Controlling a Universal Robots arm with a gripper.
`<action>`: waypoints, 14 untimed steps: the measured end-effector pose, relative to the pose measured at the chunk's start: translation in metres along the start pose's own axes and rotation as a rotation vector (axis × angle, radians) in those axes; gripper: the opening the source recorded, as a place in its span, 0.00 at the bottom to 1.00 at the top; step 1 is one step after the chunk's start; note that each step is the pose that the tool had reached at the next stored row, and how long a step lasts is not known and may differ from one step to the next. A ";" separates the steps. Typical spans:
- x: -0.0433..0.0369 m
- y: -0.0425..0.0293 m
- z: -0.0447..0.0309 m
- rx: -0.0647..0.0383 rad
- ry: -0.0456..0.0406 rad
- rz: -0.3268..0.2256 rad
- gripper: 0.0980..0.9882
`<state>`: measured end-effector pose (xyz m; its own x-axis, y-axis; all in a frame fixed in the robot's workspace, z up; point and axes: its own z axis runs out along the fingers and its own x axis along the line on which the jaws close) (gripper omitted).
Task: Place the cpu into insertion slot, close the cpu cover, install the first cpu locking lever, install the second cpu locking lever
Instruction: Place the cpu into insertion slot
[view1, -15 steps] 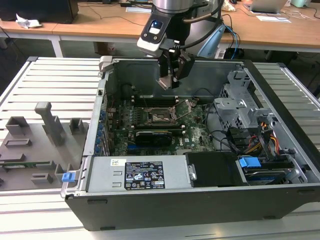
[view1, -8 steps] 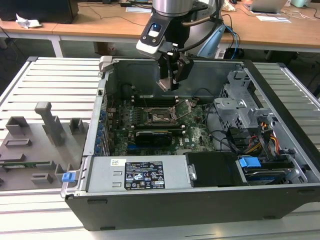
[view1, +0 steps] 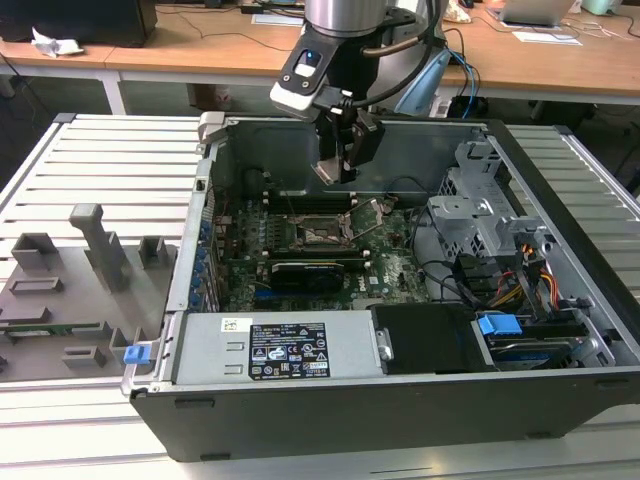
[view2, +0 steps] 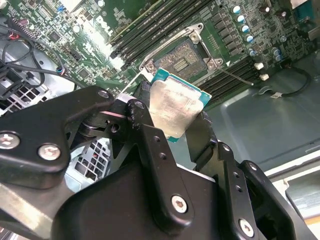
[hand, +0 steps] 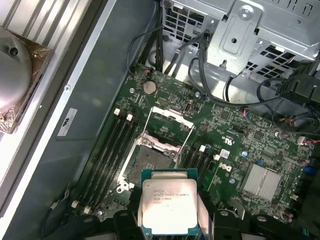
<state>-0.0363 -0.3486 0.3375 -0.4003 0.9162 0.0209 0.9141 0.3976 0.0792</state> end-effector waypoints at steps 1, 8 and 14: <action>0.0000 -0.0001 0.0007 0.002 0.0010 0.000 0.48; -0.0001 -0.0002 0.0023 0.005 0.0016 0.007 0.48; -0.0001 -0.0002 0.0029 0.004 -0.0024 0.059 0.48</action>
<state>-0.0363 -0.3486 0.3346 -0.3456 0.9381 0.0230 0.9364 0.3431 0.0743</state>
